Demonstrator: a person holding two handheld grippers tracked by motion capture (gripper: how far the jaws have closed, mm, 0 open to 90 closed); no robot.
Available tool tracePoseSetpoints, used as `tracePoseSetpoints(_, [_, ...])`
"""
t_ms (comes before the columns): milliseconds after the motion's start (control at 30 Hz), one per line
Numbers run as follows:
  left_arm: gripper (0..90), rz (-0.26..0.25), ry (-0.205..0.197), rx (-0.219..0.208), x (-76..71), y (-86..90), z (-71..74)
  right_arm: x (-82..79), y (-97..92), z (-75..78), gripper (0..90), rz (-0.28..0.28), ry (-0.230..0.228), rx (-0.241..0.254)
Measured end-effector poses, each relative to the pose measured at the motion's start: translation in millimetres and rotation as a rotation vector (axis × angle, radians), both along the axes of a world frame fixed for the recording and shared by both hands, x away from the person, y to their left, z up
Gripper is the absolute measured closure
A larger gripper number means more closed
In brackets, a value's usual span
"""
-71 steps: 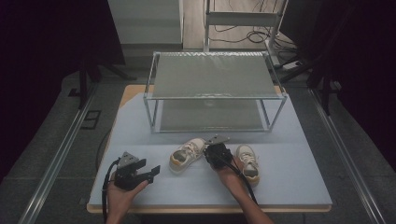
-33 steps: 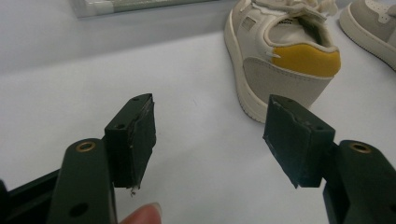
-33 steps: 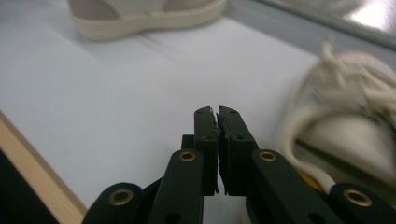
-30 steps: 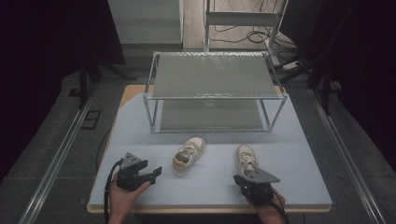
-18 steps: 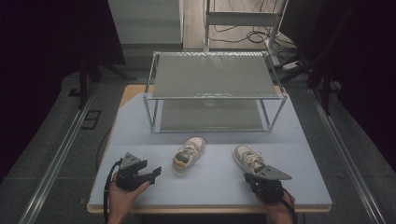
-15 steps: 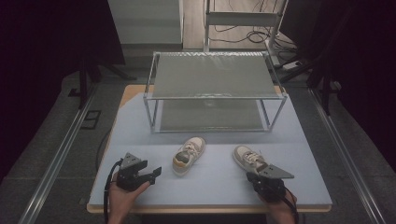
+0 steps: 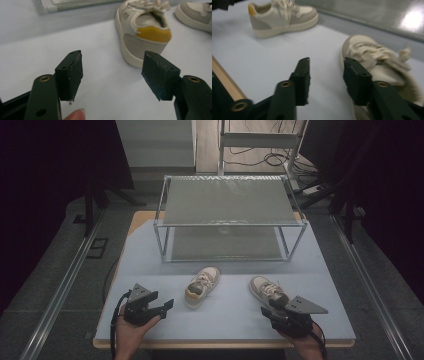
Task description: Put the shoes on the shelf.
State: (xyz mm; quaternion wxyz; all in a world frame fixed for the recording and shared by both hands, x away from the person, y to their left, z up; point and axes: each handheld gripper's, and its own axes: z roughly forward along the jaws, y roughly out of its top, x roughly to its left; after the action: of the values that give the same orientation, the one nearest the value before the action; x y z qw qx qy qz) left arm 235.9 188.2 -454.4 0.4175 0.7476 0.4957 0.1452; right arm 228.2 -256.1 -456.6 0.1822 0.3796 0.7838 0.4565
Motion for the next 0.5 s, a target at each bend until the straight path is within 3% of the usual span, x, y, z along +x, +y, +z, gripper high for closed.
tracePoseSetpoints(167, [31.0, -0.009, -0.012, -0.001, -1.1, -2.3, 7.8, -1.4, -10.3, 16.3, 40.4, -0.026, -0.038, 0.034])
tracePoseSetpoints(333, [29.3, -0.024, -0.006, 0.013, -0.1, -8.1, 10.7, 3.9, -24.2, 24.1, 34.1, -0.054, -0.026, 0.042])
tracePoseSetpoints(500, [28.1, -0.039, -0.011, 0.022, 2.1, -12.6, 17.1, 12.4, -35.2, 24.6, 29.4, -0.083, 0.003, -0.008])
